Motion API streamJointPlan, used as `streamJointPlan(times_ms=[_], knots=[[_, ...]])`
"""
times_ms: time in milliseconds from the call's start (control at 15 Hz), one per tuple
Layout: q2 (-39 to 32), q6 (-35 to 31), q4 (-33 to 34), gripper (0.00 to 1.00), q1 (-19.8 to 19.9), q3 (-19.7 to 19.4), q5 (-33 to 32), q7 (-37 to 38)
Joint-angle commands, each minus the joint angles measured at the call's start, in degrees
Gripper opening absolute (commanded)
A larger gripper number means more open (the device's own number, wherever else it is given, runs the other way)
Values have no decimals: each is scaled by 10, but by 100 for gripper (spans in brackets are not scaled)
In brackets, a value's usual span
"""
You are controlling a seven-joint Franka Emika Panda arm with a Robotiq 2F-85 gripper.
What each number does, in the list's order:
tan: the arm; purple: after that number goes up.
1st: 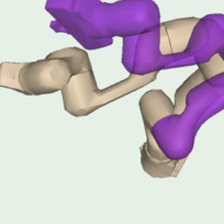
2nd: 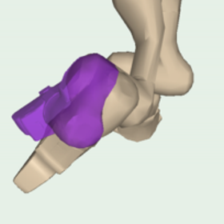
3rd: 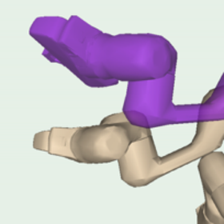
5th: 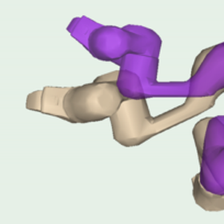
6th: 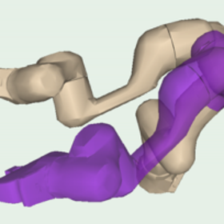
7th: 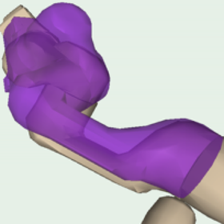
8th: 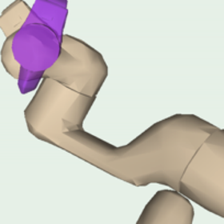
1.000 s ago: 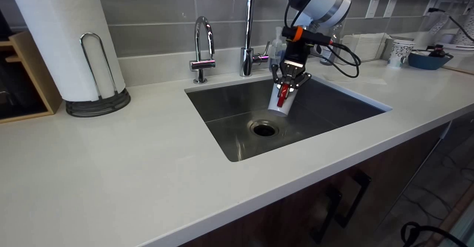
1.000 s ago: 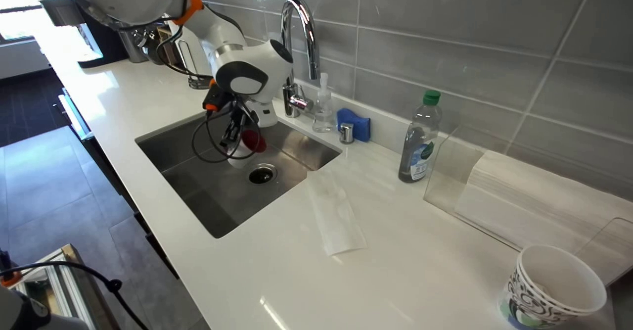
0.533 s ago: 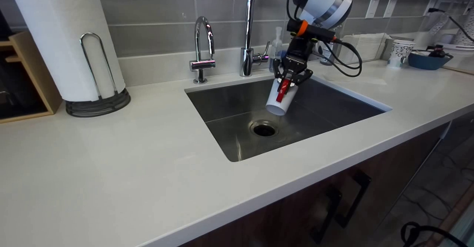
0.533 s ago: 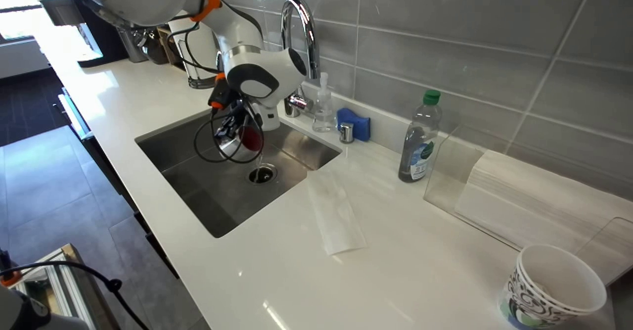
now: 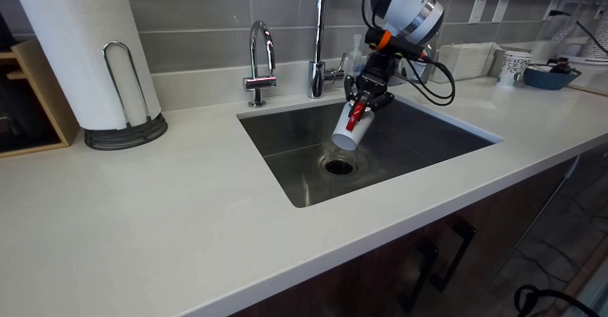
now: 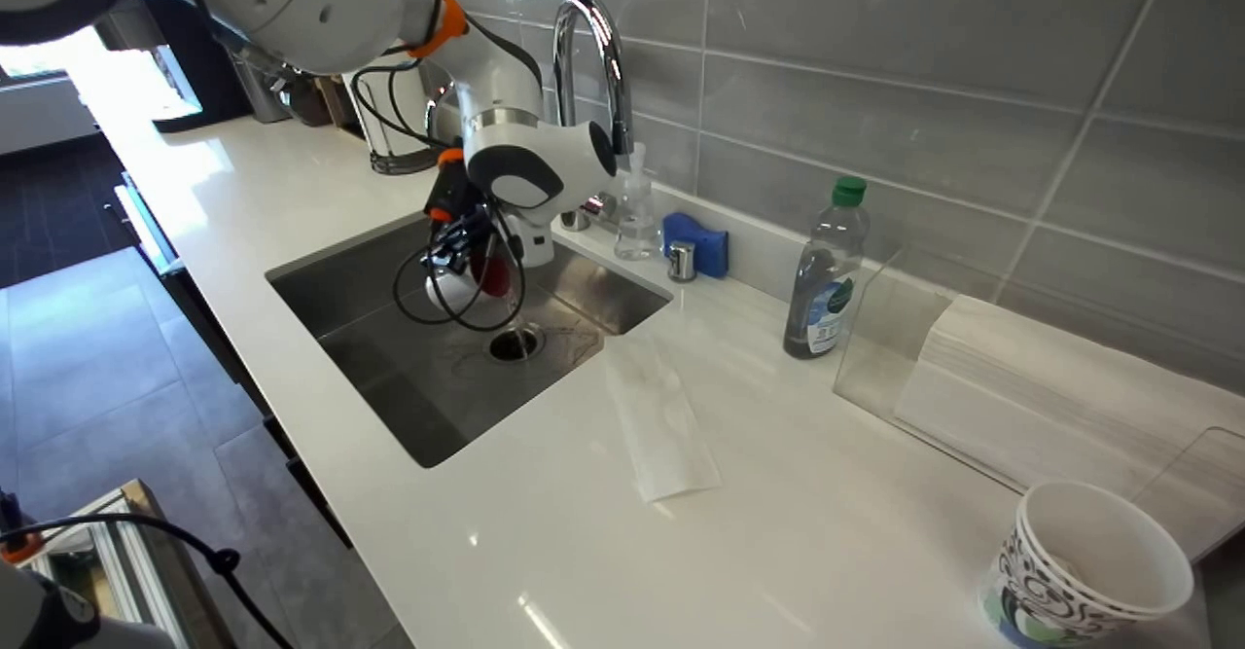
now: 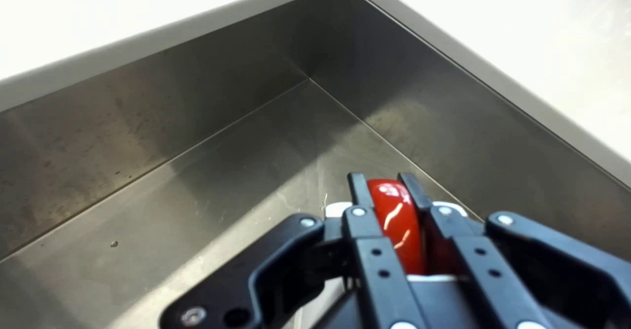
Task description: Pour the liquid out of the mug in the sink then place the mug on the right side of the counter.
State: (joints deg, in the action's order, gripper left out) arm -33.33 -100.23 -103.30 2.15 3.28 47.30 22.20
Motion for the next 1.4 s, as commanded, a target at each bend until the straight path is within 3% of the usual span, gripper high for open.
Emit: streamJointPlan(times_ms=[0, 800, 1333], knots=[[-22, 50, 37, 5, 9, 1, 48, -33], [-57, 131, 65, 5, 14, -1, 110, -107], [-47, 116, 45, 5, 14, -4, 180, -136]])
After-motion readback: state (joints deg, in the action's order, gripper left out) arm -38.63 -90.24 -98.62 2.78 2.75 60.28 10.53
